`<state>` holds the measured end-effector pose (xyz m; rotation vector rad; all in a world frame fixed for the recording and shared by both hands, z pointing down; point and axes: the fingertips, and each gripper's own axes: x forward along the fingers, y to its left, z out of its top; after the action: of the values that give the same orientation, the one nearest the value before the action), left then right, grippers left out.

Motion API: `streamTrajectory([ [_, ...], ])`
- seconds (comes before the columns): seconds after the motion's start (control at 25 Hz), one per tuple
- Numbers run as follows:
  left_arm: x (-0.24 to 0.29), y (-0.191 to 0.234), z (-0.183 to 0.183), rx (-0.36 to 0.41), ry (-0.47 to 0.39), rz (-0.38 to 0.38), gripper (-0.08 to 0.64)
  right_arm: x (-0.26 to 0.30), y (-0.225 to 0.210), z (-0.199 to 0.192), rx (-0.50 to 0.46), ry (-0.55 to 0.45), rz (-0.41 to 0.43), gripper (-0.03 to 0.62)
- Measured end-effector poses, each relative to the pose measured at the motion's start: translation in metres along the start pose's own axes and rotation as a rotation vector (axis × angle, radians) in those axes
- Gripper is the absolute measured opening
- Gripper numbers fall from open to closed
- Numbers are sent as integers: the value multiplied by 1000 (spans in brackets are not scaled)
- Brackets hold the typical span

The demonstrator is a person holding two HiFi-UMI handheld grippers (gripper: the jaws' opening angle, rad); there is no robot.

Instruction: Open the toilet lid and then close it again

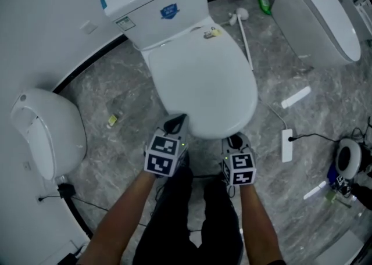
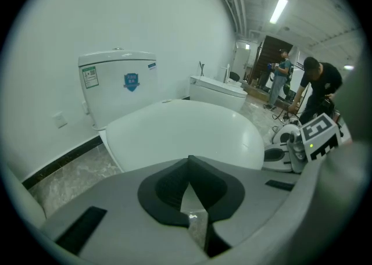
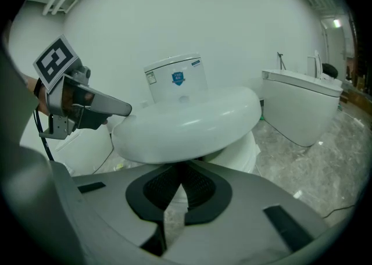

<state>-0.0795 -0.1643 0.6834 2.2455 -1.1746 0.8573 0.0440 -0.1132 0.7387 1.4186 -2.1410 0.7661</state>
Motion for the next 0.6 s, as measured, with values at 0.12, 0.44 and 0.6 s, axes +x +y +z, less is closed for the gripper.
streamTrajectory([
  [0.12, 7, -1, -8, 1, 6, -5, 5, 7, -4, -13, -18, 14, -4, 9],
  [0.44, 16, -3, -22, -5, 13, 1, 5, 15, -8, -29, -43, 28, 10, 9],
  [0.6, 18, -3, -23, -12, 9, 10, 5, 13, -5, -27, -48, 32, 18, 9],
])
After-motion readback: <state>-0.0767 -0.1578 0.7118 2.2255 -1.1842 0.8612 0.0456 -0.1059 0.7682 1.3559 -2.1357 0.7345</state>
